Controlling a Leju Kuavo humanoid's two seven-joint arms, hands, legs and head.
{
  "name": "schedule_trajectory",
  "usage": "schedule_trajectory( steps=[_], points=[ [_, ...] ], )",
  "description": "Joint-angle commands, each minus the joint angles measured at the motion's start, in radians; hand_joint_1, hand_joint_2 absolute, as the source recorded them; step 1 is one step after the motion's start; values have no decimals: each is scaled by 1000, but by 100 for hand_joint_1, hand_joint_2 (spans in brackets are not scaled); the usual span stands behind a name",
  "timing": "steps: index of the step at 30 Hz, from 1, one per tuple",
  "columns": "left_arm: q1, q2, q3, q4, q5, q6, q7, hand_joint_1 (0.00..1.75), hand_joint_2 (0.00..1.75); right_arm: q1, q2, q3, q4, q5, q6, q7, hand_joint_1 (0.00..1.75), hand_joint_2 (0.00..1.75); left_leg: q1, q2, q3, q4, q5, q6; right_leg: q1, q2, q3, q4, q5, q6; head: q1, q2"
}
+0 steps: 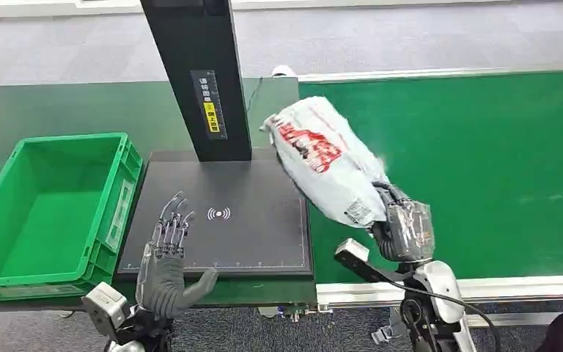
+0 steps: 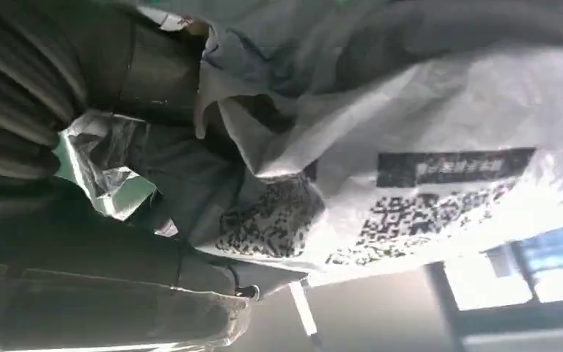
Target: Moved the parcel from conveyor to table for the left to box.
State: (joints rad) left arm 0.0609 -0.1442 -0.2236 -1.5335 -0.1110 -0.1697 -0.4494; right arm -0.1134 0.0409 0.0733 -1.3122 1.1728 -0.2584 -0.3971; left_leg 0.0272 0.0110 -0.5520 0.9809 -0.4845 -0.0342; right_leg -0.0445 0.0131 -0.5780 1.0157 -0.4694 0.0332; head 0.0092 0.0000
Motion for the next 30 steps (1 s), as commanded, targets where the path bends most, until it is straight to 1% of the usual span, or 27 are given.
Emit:
schedule_trajectory(
  steps=[1,2,4,5,8,9,12,13,14,18,19,21,22,24,27,28,29,30],
  points=[
    [-98,22,-52,169,3,-23,-13,0,175,-331,-112,429,400,27,107,-16,175,175,0,5,2,-1,0,2,0,5,0,-1,2,-2,0,0],
    [-102,20,-53,171,6,-26,-14,0,175,-368,-101,470,447,5,123,-38,175,175,0,7,2,-1,1,3,1,6,-1,-2,4,-4,0,0],
    [-117,16,-57,180,12,-34,-6,0,175,-424,-72,543,519,-42,169,-57,175,175,0,6,2,-1,2,3,1,5,0,-1,4,-4,0,0],
    [-125,15,-60,187,13,-35,-5,0,175,-432,-62,568,537,-57,184,-67,175,175,1,8,2,-1,2,3,2,7,-1,-2,5,-5,0,0],
    [-140,16,-69,205,17,-38,-2,0,175,-428,-49,629,574,-83,192,-77,175,175,1,2,3,-1,2,2,2,2,1,-2,3,-4,0,0],
    [-142,17,-73,212,19,-40,-2,0,175,-422,-47,639,580,-87,176,-72,175,175,1,2,3,-2,2,3,2,1,2,-3,3,-5,0,0],
    [-155,21,-84,224,25,-41,-4,0,175,-420,-57,675,584,-110,153,-51,175,175,0,-1,3,-1,2,2,1,-1,2,-2,2,-3,0,0],
    [-159,23,-87,226,28,-41,-4,0,175,-418,-62,682,576,-123,158,-54,175,175,1,-2,3,-2,2,3,2,-2,2,-3,2,-4,0,0],
    [-163,25,-89,227,33,-40,-3,0,175,-414,-68,690,566,-141,170,-63,175,175,0,-2,1,0,2,2,0,-1,1,-1,1,-2,0,0],
    [-165,27,-94,230,37,-37,-1,0,175,-411,-69,713,563,-168,189,-82,175,175,0,-1,0,0,2,2,1,-1,0,-1,2,-3,0,0],
    [-164,28,-96,230,38,-36,-1,0,175,-413,-70,725,568,-197,205,-104,175,175,0,-2,0,-1,2,3,2,-2,0,-2,2,-4,0,0],
    [-166,28,-98,232,38,-35,-1,0,175,-413,-68,732,571,-199,210,-106,175,175,0,-2,0,0,2,1,0,-1,0,0,1,-2,0,0],
    [-172,25,-97,235,39,-35,1,0,175,-414,-62,737,573,-198,211,-104,175,175,0,-2,0,-1,2,2,1,-2,0,-1,2,-4,0,0],
    [-177,24,-99,240,40,-33,2,0,175,-420,-56,745,583,-204,214,-106,175,175,0,-2,0,0,2,2,1,-2,0,-1,2,-3,0,0],
    [-172,28,-99,237,42,-31,3,0,175,-416,-55,740,567,-222,180,-117,175,175,0,-1,0,0,2,2,1,-1,-1,0,2,-2,0,0],
    [-169,29,-99,236,42,-30,3,0,175,-416,-55,739,560,-212,147,-97,175,175,0,-1,0,0,2,2,0,-1,0,0,2,-2,0,0],
    [-167,30,-99,237,42,-30,3,0,175,-417,-56,738,560,-212,148,-98,175,175,0,-1,0,0,2,2,1,-1,0,-1,2,-3,0,0],
    [-164,30,-98,235,43,-29,3,0,175,-419,-58,738,557,-188,110,-59,175,175,0,-1,0,0,2,2,1,-1,0,-1,2,-3,0,0]
  ],
)
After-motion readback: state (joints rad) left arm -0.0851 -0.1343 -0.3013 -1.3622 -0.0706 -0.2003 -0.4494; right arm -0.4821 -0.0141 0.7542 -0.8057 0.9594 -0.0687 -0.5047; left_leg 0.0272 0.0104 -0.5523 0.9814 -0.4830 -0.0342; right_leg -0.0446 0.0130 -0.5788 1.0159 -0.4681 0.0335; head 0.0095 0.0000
